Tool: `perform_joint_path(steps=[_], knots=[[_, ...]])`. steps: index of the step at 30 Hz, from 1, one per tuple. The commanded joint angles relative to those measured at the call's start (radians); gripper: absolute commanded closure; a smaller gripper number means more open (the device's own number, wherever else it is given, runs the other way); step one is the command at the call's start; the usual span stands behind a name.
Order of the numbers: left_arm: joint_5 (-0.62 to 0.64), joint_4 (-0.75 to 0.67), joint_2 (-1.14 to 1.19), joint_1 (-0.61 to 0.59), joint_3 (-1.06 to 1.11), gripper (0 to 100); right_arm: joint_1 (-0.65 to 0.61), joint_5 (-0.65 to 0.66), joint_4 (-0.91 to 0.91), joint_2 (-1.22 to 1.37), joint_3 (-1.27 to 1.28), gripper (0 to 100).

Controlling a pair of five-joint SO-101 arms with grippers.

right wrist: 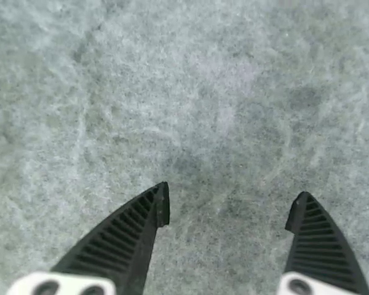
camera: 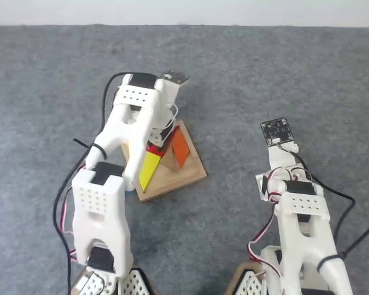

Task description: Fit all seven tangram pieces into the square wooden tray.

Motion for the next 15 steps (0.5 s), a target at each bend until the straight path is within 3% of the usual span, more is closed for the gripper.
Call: perform_joint_path(steps=[1,5,15], knots=[[-0.023,0.054,-0.015,-0.009,0.001,91,-0.004,0.014,0.005,-0.025,-0.006,69.1],[-0.02,0.063,-0.009,0.018,0.005,91,-0.005,0.014,0.002,-0.025,-0.006,69.1],[-0.014,-0.092,-0.014,0.078,0.199,91,-0.004,0.014,0.001,-0.025,-0.006,69.1]])
